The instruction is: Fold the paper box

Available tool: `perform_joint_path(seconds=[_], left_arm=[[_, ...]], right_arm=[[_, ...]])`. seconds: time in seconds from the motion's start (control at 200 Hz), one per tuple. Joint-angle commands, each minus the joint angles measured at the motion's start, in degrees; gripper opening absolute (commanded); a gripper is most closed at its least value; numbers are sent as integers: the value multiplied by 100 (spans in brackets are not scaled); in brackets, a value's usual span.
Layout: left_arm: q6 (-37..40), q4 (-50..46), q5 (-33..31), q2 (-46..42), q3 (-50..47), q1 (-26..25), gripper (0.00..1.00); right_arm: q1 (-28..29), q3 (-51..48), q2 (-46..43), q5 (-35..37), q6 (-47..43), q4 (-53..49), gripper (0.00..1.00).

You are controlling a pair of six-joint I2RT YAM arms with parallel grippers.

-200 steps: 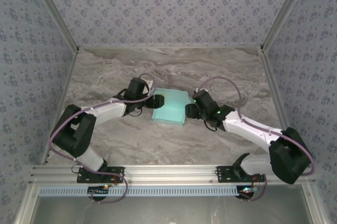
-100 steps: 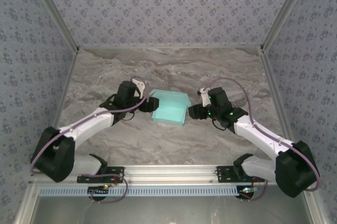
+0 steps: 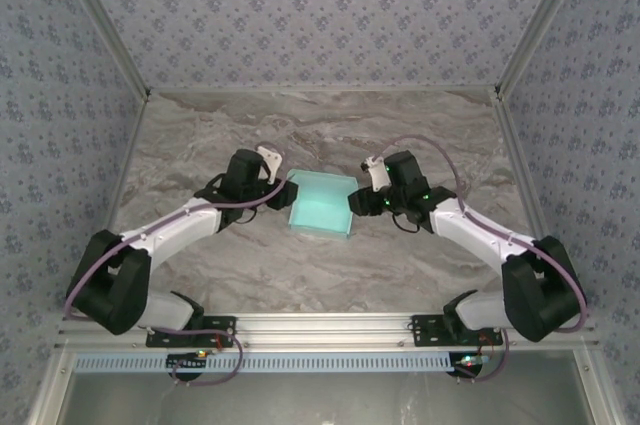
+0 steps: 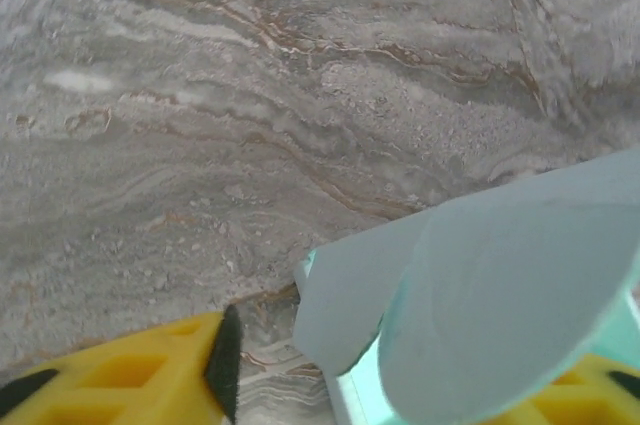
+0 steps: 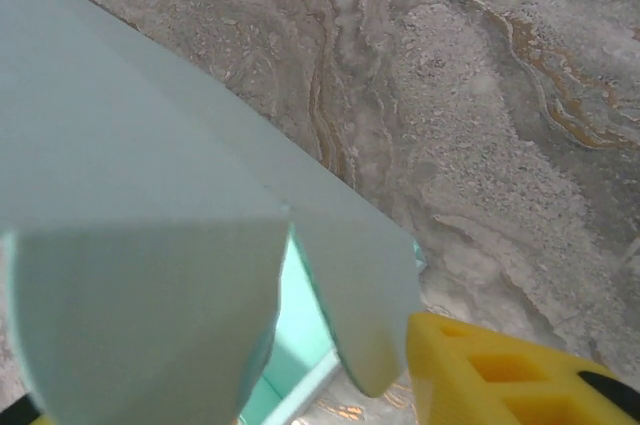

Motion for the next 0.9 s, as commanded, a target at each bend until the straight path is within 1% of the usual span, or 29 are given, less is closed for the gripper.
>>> perform_joint_path(seconds=[0.0, 0.065, 0.15, 0.41, 0.455, 0.695, 0.894], left_arm=[[-56, 55, 438, 87, 289, 27, 44], [-159, 194, 623, 85, 235, 19, 41], [-356, 414, 779, 94, 116, 6, 40], [-856, 725, 1064, 187, -15, -64, 37], [-889, 718, 1078, 216, -38, -100, 36], [-1191, 954, 1045, 238, -487, -204, 37], [-1167, 979, 976, 45, -922, -239, 38]], right_arm=[[-36, 288, 209, -333, 110, -1, 42], [-28, 329, 292, -510, 221, 44, 40], [-10, 341, 358, -574, 417, 120, 38], [204, 368, 554, -414, 854, 279, 35], [263, 376, 580, -368, 906, 311, 34], [626, 280, 613, 23, 895, 305, 33], [680, -61, 496, 206, 874, 294, 32]])
